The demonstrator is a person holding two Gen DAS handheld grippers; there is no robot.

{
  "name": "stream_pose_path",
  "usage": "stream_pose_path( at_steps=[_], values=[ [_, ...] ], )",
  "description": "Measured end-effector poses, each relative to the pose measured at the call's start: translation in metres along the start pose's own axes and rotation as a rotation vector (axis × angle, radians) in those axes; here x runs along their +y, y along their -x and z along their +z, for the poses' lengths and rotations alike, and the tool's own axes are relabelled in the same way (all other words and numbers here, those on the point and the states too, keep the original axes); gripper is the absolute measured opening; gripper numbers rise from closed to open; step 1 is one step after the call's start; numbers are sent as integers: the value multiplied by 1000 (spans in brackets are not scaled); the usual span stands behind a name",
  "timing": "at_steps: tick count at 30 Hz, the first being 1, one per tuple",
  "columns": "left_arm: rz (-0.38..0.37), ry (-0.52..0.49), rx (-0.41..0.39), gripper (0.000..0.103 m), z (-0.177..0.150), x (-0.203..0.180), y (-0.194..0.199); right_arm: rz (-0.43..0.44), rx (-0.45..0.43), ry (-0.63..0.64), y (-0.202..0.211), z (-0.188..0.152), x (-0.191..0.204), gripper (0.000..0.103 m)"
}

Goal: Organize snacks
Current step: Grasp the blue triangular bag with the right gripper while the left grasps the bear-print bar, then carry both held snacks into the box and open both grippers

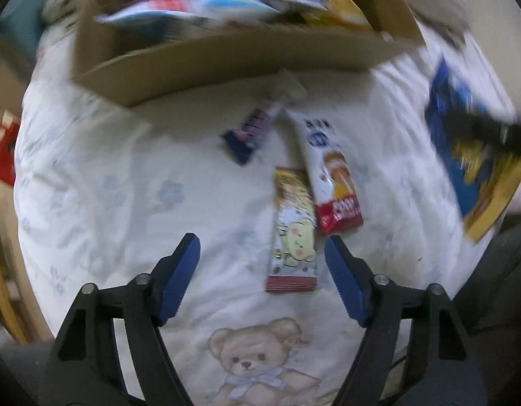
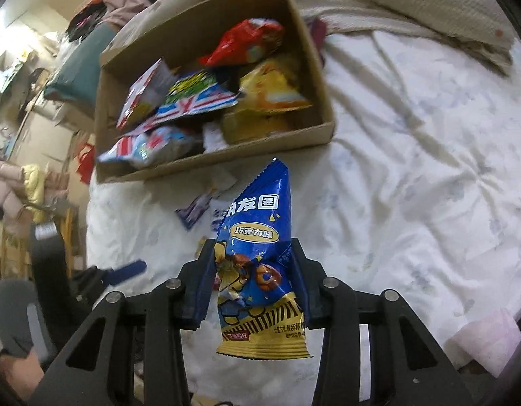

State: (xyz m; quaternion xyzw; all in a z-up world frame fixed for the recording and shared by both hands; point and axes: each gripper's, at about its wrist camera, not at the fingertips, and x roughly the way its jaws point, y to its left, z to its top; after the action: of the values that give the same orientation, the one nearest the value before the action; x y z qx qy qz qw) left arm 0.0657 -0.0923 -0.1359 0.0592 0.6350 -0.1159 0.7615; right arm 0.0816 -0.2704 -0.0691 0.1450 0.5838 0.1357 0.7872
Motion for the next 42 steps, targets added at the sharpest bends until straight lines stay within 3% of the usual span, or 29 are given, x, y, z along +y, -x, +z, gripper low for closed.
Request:
stream_pose_path(
  at_steps=[7,10,12,13,21,30,36,42],
  values=[
    [15,-75,57,70,-5,-28,-25,17,-14,-5,-1,7,3,43],
    [31,-94,64,53,-1,-30,-30,17,-10,5,-5,6,8,43],
    [34,-88,62,28,1,-29,-30,17,-5,3,-7,6,8,42],
    [37,-84,66,25,3,-26,-29,17,-2,3,-7,6,8,43],
    [23,-7,86,23,-15,6,-10,30,4,27,-10,6,17,43],
    [93,128,22,23,-22,43,20,33,4,43,-9,3,22,43],
    [41,226,-87,23,-22,59,57,46,-4,58,-6,1,27,43],
    [87,215,-275,23,-10,53,120,117,-112,79,19,4,32,43]
  ],
)
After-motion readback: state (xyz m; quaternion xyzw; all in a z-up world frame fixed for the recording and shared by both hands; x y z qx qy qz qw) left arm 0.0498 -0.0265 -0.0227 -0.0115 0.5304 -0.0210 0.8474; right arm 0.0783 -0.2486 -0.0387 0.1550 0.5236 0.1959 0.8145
